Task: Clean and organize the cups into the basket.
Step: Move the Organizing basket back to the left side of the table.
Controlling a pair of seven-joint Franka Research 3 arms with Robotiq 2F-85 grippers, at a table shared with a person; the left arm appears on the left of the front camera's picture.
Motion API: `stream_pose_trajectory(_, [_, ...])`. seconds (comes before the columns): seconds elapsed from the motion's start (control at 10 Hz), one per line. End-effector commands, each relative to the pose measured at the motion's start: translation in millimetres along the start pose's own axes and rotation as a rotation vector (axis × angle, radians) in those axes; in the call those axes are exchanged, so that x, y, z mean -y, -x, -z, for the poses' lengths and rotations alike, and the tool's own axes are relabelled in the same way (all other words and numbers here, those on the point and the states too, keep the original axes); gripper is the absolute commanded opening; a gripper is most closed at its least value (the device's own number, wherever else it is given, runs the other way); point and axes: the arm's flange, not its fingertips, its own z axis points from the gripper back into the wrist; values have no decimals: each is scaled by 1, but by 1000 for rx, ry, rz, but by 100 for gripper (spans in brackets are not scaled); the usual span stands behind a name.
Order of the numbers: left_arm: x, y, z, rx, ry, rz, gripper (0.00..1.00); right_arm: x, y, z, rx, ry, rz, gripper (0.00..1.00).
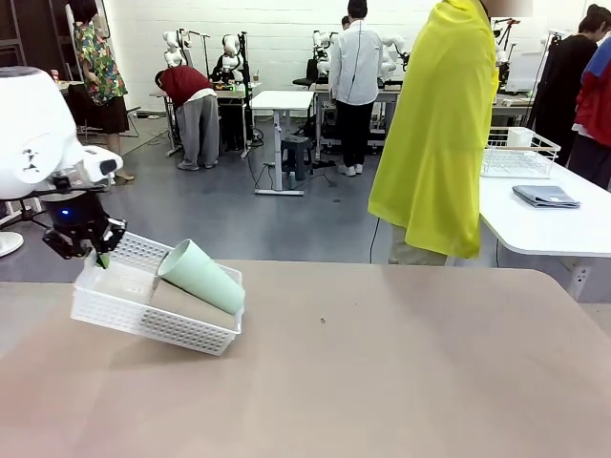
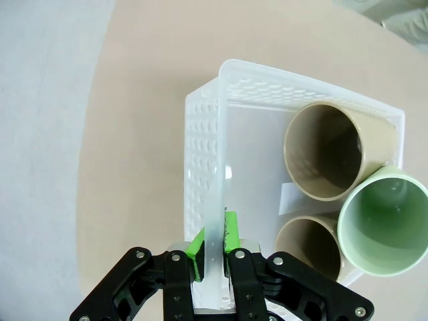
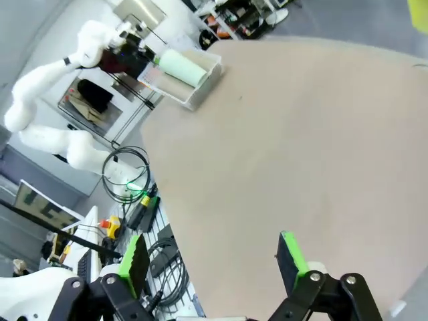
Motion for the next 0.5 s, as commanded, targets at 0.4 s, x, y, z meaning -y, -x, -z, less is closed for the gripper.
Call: stream_pose_trajectory(0.4, [-41, 5, -5, 75, -32, -106, 5, -7, 5, -10, 21, 5, 2, 100])
